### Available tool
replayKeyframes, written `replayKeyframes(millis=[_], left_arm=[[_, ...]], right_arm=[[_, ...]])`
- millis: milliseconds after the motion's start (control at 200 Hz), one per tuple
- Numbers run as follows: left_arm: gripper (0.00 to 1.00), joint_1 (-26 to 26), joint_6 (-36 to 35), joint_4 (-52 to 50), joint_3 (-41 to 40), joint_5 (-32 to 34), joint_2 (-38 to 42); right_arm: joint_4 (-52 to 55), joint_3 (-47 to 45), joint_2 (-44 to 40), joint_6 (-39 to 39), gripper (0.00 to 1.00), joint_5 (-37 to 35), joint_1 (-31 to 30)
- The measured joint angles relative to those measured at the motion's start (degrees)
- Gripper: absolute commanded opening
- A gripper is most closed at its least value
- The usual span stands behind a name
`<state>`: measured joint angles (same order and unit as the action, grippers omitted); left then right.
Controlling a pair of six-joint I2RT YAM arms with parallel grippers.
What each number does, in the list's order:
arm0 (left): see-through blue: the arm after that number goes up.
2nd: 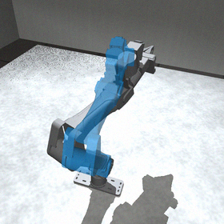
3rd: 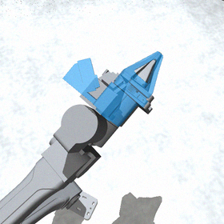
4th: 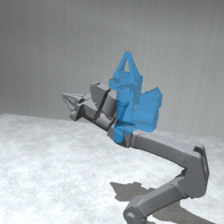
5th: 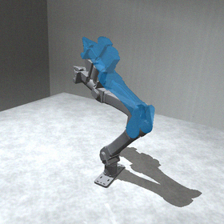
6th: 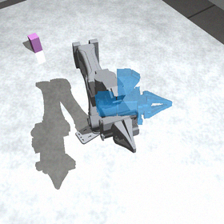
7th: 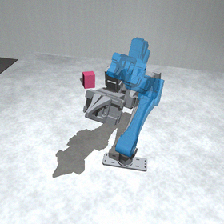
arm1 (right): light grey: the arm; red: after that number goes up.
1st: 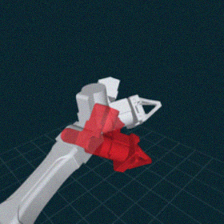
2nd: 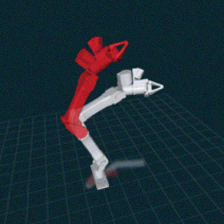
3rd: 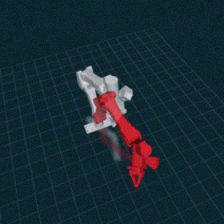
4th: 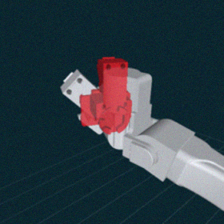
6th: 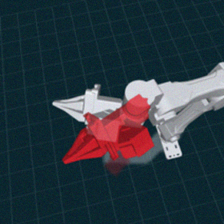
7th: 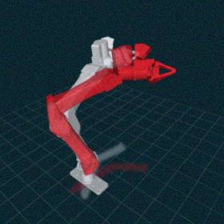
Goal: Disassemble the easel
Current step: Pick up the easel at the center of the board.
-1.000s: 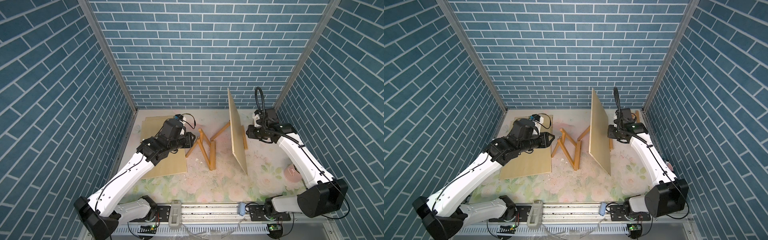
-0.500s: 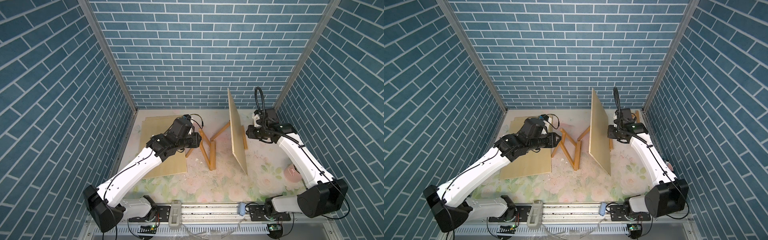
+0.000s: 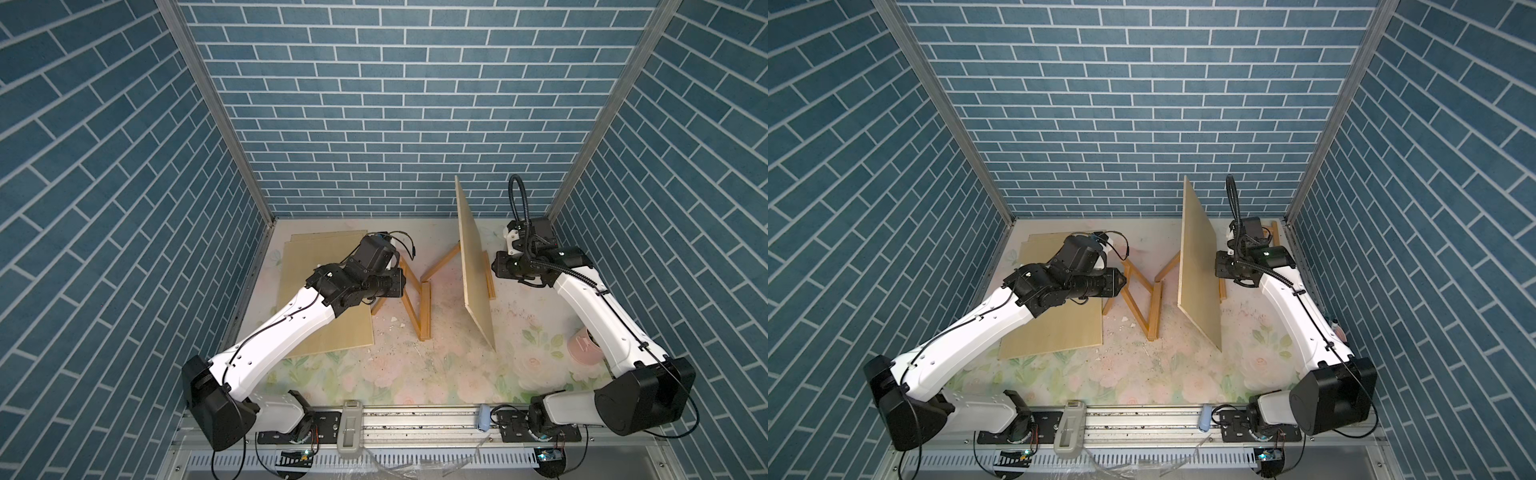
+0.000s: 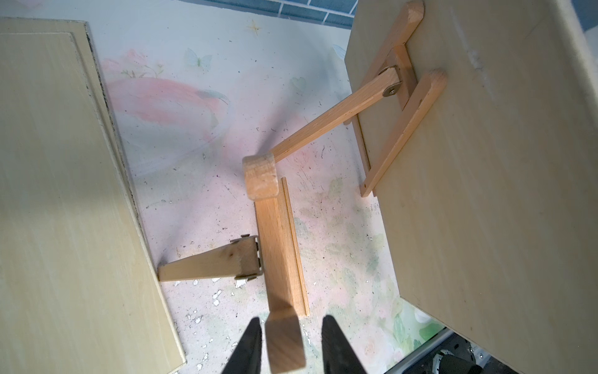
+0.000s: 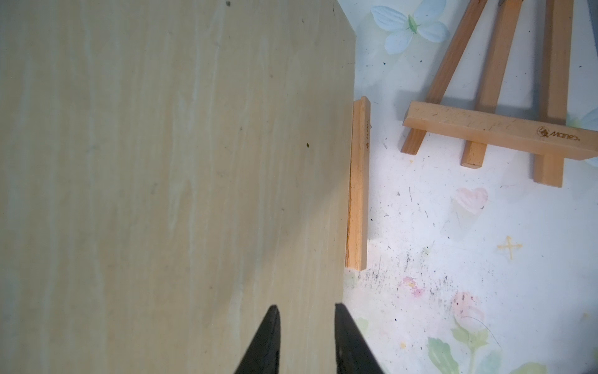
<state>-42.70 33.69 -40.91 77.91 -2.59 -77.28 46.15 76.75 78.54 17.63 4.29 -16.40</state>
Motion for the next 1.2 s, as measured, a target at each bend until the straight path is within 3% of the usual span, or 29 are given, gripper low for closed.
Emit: replayKeyframes(millis=[190, 315, 540, 720, 1070, 1200], left_arm=[[0.19, 0.0, -0.61, -1.51, 1.05, 0.0, -1.53], [0.0, -0.11, -1.42, -2.4, 1.97, 0.13, -1.92], [0.0, -0.28, -5.14, -8.31, 5.79, 2.43, -2.62], [0.0, 0.28, -10.45, -15.69, 14.01, 4.48, -4.07], [0.0, 5.2, -25.31, -30.88, 38.49, -1.4, -6.99], [0.0, 6.1, -30.67, -35.32, 41.59, -3.23, -8.83]], right_arm=[[-0.09, -0.46, 0.0, -0.11, 0.3, 0.0, 0.0], [-0.07, -0.66, 0.0, -0.13, 0.3, 0.0, 0.0], [-0.04, -0.63, -0.02, -0.94, 0.3, -0.24, 0.0], [0.66, 0.5, -0.46, -3.21, 0.29, -1.57, 0.0], [-2.19, 7.21, -9.49, -11.23, 0.27, -1.84, 0.0], [-4.48, 8.35, -12.09, -12.15, 0.27, -0.87, 0.0]])
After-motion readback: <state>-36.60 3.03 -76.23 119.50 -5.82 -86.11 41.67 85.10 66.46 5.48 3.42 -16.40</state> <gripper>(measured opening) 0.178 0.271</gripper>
